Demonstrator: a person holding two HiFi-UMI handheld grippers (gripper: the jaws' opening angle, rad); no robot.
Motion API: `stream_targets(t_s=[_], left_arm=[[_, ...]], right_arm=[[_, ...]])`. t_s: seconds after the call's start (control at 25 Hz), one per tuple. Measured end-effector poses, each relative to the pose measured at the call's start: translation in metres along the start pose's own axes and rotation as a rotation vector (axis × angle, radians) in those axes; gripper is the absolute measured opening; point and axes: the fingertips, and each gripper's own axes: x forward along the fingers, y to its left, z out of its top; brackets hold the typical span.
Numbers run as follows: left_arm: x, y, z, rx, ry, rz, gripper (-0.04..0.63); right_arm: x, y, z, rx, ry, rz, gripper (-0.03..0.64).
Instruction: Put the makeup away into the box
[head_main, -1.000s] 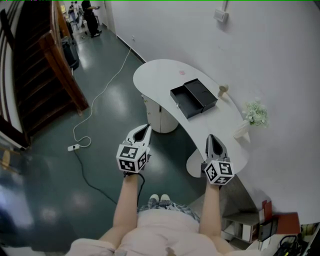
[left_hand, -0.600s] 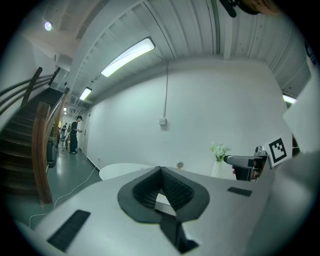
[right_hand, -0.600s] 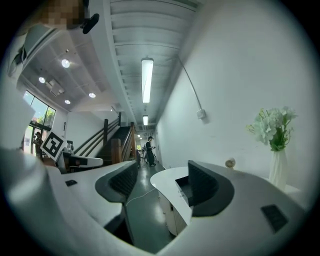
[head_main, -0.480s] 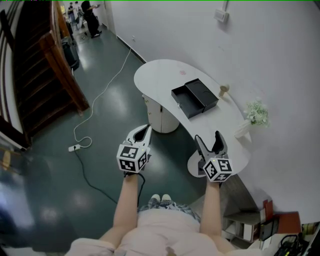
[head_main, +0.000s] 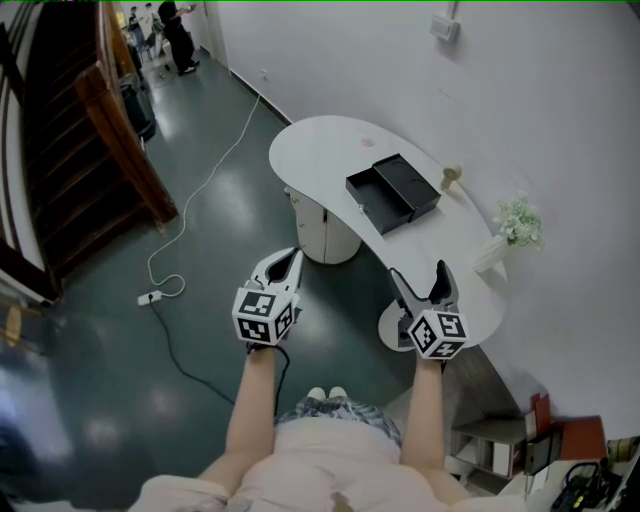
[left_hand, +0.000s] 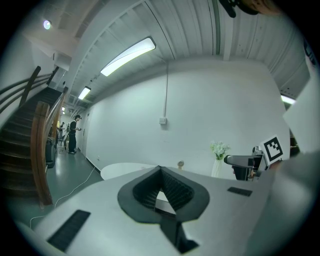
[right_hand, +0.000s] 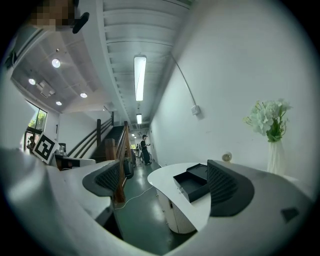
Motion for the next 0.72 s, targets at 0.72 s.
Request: stream_targets(t_s=[0.72], left_arm=[[0.046,0.046,0.0,0.018,0.019,-0.017,0.026]], right_arm=[[0.056,-0.018,0.002,-0.005,-0.029,-0.043,0.529]])
